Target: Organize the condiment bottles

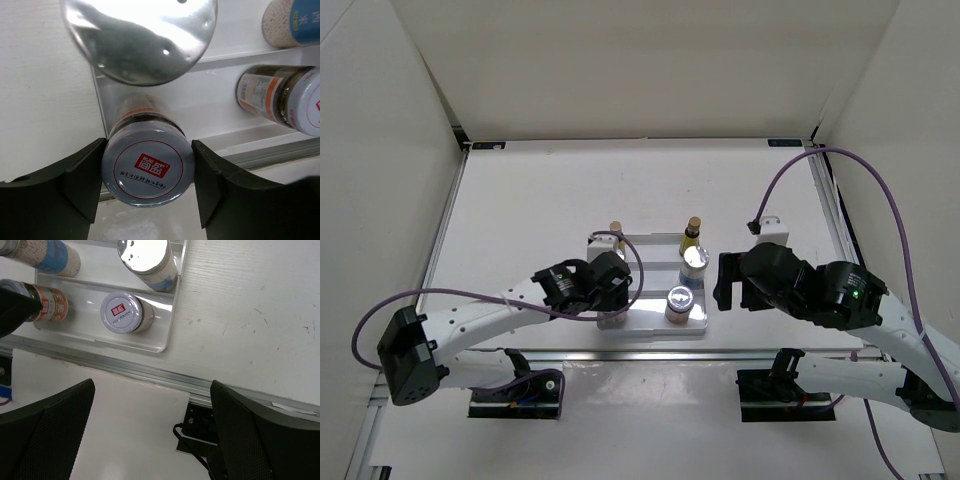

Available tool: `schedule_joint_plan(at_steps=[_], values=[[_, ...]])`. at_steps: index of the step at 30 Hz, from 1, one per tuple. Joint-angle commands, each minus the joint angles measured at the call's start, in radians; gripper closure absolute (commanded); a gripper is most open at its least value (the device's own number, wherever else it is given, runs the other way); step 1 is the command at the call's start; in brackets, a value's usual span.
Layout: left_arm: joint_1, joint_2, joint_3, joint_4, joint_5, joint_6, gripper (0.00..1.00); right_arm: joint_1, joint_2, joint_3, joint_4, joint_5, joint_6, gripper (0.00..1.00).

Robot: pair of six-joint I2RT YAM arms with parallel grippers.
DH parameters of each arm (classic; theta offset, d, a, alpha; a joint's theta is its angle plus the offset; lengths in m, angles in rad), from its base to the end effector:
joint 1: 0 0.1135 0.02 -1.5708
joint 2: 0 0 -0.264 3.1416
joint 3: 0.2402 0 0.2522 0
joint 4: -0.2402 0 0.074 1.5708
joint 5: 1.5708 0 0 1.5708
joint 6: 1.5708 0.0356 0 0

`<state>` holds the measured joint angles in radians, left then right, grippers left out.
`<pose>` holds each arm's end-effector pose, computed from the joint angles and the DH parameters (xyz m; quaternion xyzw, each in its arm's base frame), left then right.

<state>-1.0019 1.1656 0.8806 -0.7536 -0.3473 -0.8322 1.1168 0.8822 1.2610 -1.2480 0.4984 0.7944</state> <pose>0.1300 -0.1809 0.2522 0.0353 0.9507 -0.1042 0.2898 0.0704 0.1054 0.3833 -0.0624 0.9119 0.1383 0.3813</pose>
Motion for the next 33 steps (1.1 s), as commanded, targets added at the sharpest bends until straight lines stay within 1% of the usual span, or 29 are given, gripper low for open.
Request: schedule_joint_plan(at_steps=[1,7,8,11,12,13,15,17,18,22,25,26,27,29,32,33], values=[[-0.029,0.041,0.052,0.085,-0.067,-0.018,0.78,0.003,-0.003,0.001,-0.028,0.023,0.025,0.01],[-0.038,0.101,0.052,0.096,-0.067,-0.027,0.75,0.003,0.015,0.011,-0.048,0.014,0.025,0.01],[-0.038,0.111,0.052,0.096,-0.067,-0.027,0.72,0.003,0.015,0.011,-0.048,0.014,0.025,0.01],[-0.038,0.120,0.052,0.096,-0.067,-0.027,0.52,0.003,0.005,0.011,-0.048,0.014,0.025,0.01],[-0.038,0.120,0.052,0.096,-0.067,-0.027,0.28,0.003,0.004,0.011,-0.048,0.014,0.025,0.01],[-0.038,0.120,0.052,0.096,-0.067,-0.027,0.19,0.003,0.004,0.011,-0.038,0.014,0.016,0.01],[-0.038,0.109,0.052,0.096,-0.058,-0.027,0.06,0.003,-0.018,0.011,-0.037,0.014,0.016,0.01],[-0.038,0.100,0.052,0.096,-0.049,-0.009,0.03,0.003,-0.029,0.011,-0.037,0.025,0.016,0.01],[-0.038,0.086,0.061,0.096,-0.048,-0.008,0.00,0.003,-0.040,0.002,-0.037,0.035,0.016,0.01],[-0.038,0.017,0.112,0.086,-0.039,0.053,0.00,0.003,-0.075,-0.008,-0.037,0.054,0.016,0.01],[-0.058,-0.069,0.168,0.062,-0.039,0.148,0.00,0.003,-0.104,-0.008,-0.028,0.066,-0.003,0.01],[-0.058,-0.095,0.179,0.062,-0.039,0.207,0.00,0.003,-0.120,-0.008,-0.028,0.081,-0.003,0.01],[-0.058,-0.150,0.190,0.050,-0.039,0.237,0.00,0.003,-0.133,-0.008,-0.039,0.094,-0.003,0.01],[-0.058,-0.228,0.218,0.021,-0.100,0.316,0.00,0.003,-0.144,-0.008,-0.062,0.133,-0.015,0.01],[-0.058,-0.294,0.218,-0.009,-0.203,0.415,0.00,0.003,-0.144,0.018,-0.129,0.192,-0.001,0.01],[-0.058,-0.311,0.218,-0.024,-0.302,0.453,0.00,0.003,-0.144,0.029,-0.148,0.212,0.008,0.01]])
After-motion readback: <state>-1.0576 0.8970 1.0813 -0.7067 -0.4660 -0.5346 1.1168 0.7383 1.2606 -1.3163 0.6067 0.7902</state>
